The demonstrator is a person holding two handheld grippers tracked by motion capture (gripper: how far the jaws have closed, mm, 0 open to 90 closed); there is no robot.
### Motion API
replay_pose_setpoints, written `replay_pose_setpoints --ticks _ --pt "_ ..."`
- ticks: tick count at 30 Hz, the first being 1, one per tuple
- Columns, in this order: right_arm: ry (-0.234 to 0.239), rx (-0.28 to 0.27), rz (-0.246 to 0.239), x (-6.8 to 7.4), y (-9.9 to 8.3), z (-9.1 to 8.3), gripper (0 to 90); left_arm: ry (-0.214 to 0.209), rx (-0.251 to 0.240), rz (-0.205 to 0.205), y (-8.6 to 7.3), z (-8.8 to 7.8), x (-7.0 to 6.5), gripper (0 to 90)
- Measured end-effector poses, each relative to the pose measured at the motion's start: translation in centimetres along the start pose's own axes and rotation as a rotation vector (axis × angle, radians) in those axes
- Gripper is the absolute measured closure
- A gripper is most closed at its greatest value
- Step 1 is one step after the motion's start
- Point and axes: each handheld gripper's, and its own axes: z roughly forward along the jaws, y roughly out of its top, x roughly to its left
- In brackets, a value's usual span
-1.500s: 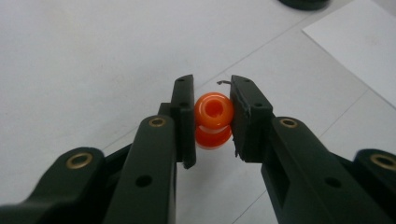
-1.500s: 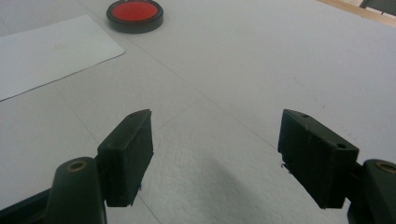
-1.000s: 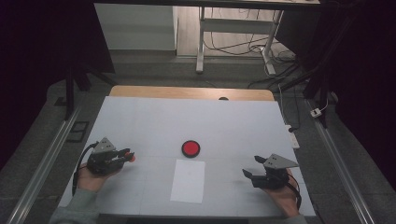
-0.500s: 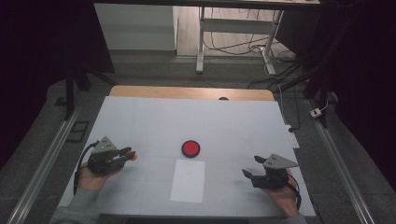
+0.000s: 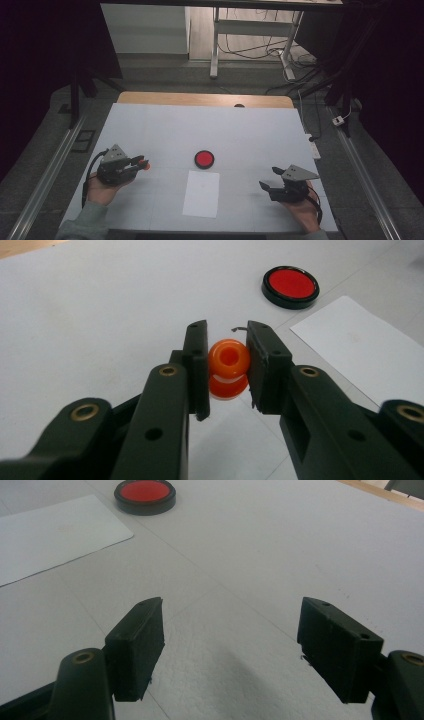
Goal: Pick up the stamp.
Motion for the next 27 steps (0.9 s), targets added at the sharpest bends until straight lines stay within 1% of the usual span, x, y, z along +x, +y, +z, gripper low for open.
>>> replay_pose_setpoints --ticks 2,5,7,10,13,24,27 --pt "0.003 -0.012 0.001 0.0 0.0 0.0 26.1 -0.001 -0.002 0.004 0.1 0.1 -0.1 72.1" --pt "-0.007 -0.004 -0.005 0.0 0.0 -0.1 26.2 -0.003 -0.006 0.006 0.3 0.2 -0.2 72.1" --pt "0.002 -0.013 0.001 0.0 0.0 0.0 26.1 -0.007 -0.012 0.005 0.5 0.2 -0.3 72.1" --pt "0.003 -0.009 0.0 0.0 0.0 0.0 26.2 -0.01 -0.019 0.006 0.7 0.2 -0.4 72.1" --pt "0.001 -0.004 -0.002 0.0 0.1 0.0 26.2 -0.016 -0.027 0.011 1.0 0.3 -0.6 72.1" --pt "0.003 -0.019 -0.004 0.1 0.1 0.0 26.2 -0.036 -0.047 0.019 1.7 0.4 -0.9 72.1" --pt "-0.002 -0.013 -0.005 0.2 0.2 -0.1 26.3 -0.044 -0.053 0.023 2.0 0.4 -1.1 72.1"
